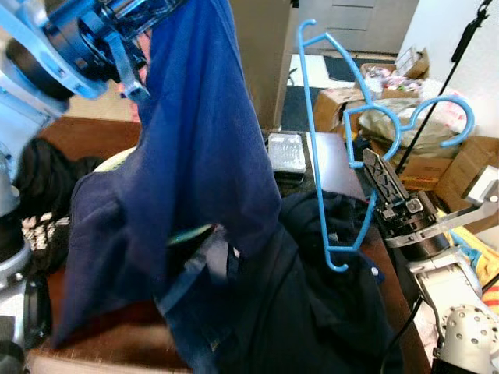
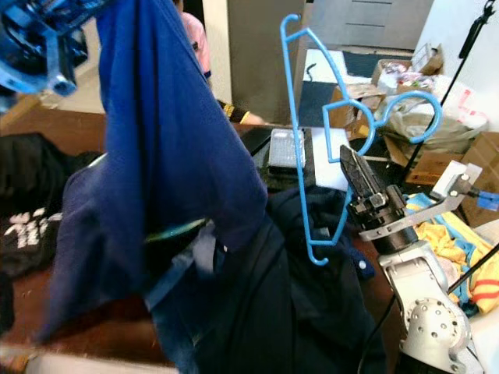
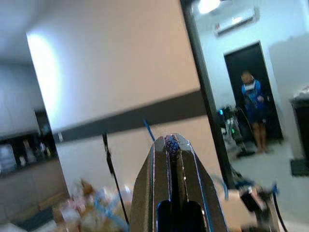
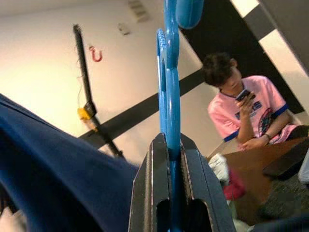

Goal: Hang hanger

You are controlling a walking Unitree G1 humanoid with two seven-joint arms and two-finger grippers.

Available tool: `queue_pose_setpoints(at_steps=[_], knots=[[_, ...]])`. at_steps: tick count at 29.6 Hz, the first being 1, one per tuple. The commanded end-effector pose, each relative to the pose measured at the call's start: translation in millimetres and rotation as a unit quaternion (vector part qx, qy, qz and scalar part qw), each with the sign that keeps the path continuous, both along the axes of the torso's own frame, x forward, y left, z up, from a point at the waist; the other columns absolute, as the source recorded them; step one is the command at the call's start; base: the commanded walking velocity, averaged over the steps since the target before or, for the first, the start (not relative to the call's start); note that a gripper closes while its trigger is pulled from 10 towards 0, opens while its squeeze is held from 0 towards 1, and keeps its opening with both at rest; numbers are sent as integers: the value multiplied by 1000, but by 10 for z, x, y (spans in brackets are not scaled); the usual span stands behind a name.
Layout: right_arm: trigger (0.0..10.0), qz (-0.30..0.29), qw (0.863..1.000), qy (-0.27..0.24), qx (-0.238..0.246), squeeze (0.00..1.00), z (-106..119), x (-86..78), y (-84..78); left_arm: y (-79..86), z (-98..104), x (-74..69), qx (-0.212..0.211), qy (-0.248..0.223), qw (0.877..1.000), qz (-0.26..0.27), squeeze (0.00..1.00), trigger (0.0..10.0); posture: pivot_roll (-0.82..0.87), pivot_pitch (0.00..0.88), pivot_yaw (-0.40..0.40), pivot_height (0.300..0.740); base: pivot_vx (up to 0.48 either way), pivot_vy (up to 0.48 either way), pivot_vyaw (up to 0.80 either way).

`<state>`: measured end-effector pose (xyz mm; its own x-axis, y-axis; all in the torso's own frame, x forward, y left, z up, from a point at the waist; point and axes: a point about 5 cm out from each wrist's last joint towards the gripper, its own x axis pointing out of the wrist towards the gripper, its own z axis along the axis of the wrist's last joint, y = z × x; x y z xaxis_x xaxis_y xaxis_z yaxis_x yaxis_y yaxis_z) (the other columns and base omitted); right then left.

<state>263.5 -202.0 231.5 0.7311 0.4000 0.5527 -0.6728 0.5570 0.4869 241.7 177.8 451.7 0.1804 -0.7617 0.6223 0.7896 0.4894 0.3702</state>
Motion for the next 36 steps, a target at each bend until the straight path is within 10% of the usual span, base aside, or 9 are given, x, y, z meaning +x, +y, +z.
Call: queue_pose_setpoints(at_steps=[1, 15, 24, 30, 32, 36], knots=[[10000, 14, 1000, -16, -2, 0, 80, -31, 39, 34, 127, -124, -3, -29, 1000, -10, 0, 10000, 31, 3, -16, 740, -480, 0, 0], [10000, 24, 998, -13, -55, 0, 158, -27, 135, -126, 63, -66, -19, 10, 998, -57, 0, 10000, 22, 0, -13, 740, -480, 0, 0], [10000, -67, 992, 51, -97, 0, 37, 138, 3, -391, -331, 185, -32, 102, 990, -90, 0, 10000, 17, 6, -18, 740, -418, 0, 0], [10000, -176, 959, 134, -178, 0, -157, 286, -214, -532, -1115, 631, 39, 214, 976, 15, 0, 10000, 6, 12, -17, 740, 0, 0, -754], [10000, -246, 924, 190, -225, 0, -349, 309, -404, -436, -1743, 829, 94, 280, 950, 102, 0, 10000, 3, 17, -18, 740, 0, 0, -800], [10000, -256, 918, 196, -230, 0, -377, 306, -433, -413, -1829, 843, 100, 288, 945, 115, 0, 10000, 3, 17, -18, 740, 0, 0, -800]])
